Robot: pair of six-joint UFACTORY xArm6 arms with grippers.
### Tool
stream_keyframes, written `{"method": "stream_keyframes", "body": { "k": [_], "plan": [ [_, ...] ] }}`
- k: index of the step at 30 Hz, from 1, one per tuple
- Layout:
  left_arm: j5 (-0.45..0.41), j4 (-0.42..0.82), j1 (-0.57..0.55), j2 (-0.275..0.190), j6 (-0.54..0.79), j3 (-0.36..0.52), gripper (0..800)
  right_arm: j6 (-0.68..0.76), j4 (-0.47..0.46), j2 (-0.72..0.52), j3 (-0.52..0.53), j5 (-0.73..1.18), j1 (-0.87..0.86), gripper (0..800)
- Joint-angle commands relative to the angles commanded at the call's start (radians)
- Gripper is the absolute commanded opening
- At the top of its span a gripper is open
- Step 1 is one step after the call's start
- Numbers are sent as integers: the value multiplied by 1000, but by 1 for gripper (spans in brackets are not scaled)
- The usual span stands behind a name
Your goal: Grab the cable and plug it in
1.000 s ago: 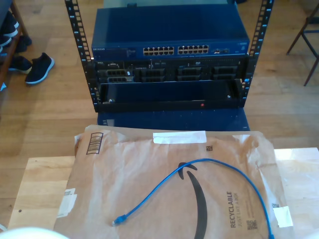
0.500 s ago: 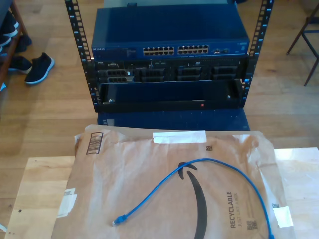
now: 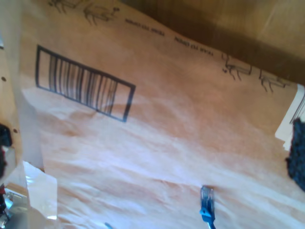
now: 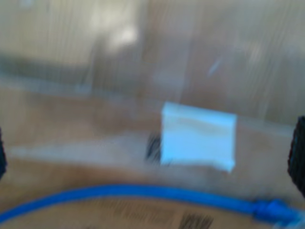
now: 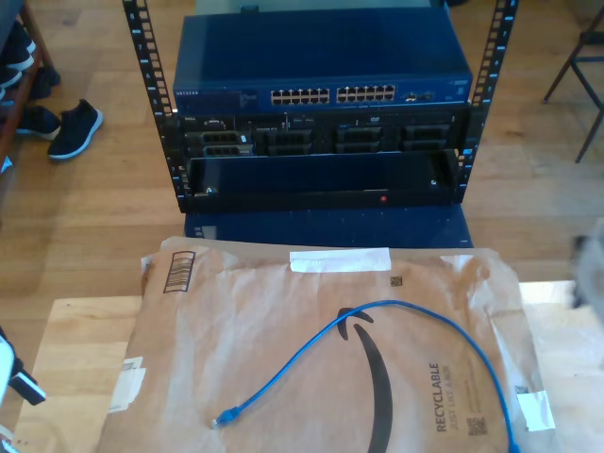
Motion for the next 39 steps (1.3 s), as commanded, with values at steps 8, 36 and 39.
{"method": "stream_keyframes", "body": {
  "k": [8, 36, 39],
  "plan": [
    [-94, 0, -226, 2, -175, 66, 798, 307, 9, 201, -115, -60, 397, 796],
    [-206, 3, -499, -29, -436, 135, 798, 230, 68, 517, -245, -308, 697, 781],
    [-204, 3, -499, -29, -436, 135, 799, 184, 74, 528, -244, -310, 698, 782]
  ]
}}
